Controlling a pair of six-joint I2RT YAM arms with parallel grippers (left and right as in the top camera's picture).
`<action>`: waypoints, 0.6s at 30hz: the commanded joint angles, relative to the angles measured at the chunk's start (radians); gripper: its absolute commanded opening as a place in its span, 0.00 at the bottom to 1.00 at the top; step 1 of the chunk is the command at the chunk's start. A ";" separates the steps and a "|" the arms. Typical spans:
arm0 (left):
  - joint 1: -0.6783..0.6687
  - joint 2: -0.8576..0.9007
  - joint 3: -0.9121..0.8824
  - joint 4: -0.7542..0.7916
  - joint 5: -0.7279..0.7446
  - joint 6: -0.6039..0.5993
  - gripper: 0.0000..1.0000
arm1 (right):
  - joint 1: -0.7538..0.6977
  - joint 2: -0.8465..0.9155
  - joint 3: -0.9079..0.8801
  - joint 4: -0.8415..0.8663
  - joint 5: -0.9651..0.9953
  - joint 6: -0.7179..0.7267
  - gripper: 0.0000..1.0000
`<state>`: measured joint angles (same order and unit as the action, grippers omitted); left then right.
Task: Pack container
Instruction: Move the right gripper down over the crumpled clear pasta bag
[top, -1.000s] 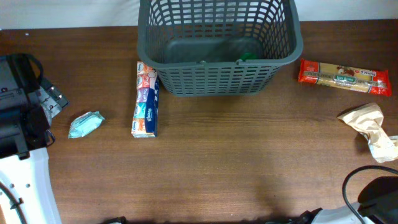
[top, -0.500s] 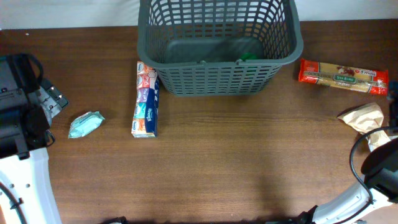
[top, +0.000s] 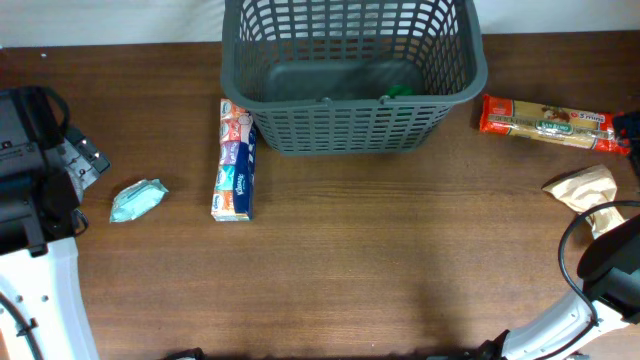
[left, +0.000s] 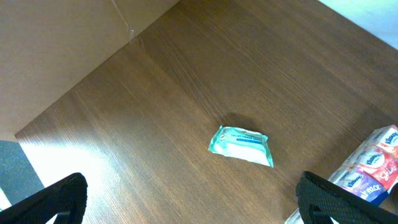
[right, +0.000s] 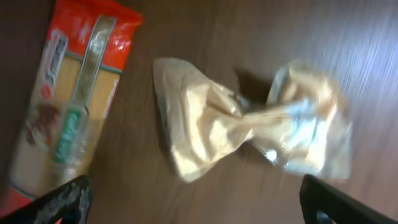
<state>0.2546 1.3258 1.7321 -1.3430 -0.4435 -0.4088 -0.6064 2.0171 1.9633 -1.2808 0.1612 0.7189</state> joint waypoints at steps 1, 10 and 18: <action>0.005 -0.004 0.013 0.002 0.006 -0.006 0.99 | -0.003 0.002 -0.003 0.002 0.044 -0.459 0.99; 0.005 -0.004 0.013 0.002 0.006 -0.006 0.99 | -0.011 0.002 -0.003 -0.053 0.175 -0.650 0.99; 0.005 -0.004 0.013 0.002 0.006 -0.006 0.99 | -0.011 0.002 -0.077 -0.005 -0.314 -1.281 0.99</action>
<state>0.2546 1.3258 1.7321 -1.3430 -0.4435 -0.4088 -0.6174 2.0171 1.9339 -1.2964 0.0765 -0.2218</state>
